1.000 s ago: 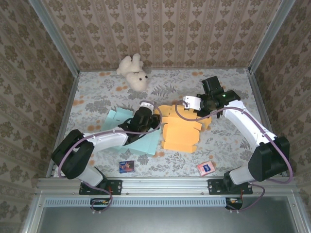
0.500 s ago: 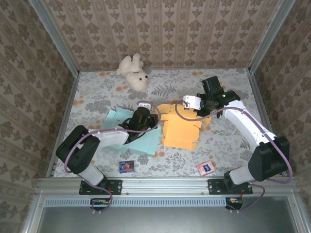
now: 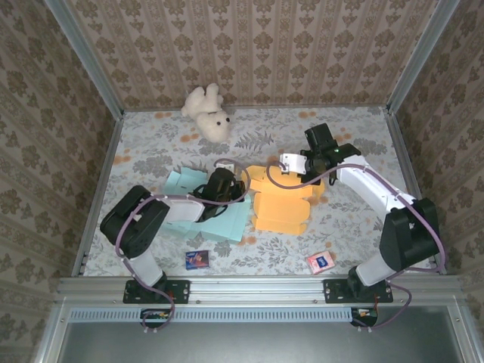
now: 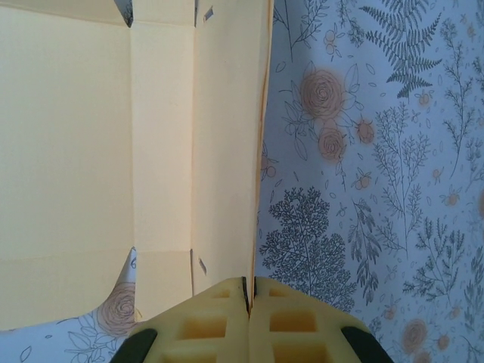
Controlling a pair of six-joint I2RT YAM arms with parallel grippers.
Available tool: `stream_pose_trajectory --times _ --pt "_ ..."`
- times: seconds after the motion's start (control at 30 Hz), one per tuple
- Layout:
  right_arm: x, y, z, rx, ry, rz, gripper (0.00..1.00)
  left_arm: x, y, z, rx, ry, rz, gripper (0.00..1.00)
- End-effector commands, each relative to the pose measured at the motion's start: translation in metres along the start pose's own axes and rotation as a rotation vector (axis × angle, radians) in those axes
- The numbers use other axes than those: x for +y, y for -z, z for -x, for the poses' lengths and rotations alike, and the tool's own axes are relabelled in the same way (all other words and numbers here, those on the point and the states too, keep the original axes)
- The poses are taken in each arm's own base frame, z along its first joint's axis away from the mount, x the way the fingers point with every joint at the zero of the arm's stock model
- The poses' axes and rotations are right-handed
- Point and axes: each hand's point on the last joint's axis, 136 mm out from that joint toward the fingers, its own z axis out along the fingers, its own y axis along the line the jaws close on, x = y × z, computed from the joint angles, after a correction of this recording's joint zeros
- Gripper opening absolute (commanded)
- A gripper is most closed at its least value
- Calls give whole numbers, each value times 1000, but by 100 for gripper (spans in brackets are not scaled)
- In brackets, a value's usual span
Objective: Fold the paper box
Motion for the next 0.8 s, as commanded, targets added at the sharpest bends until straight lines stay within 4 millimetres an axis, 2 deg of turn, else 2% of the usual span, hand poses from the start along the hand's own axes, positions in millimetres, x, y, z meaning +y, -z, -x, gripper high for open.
stream_pose_trajectory --times 0.0,0.2,0.77 --pt "12 -14 -6 43 34 36 0 -11 -4 15 -38 36 -60 4" --pt "12 -19 -4 46 44 26 0 -17 -15 12 -17 66 -102 4" --pt "15 -18 6 -1 14 27 0 -60 -26 30 -18 119 -264 3"
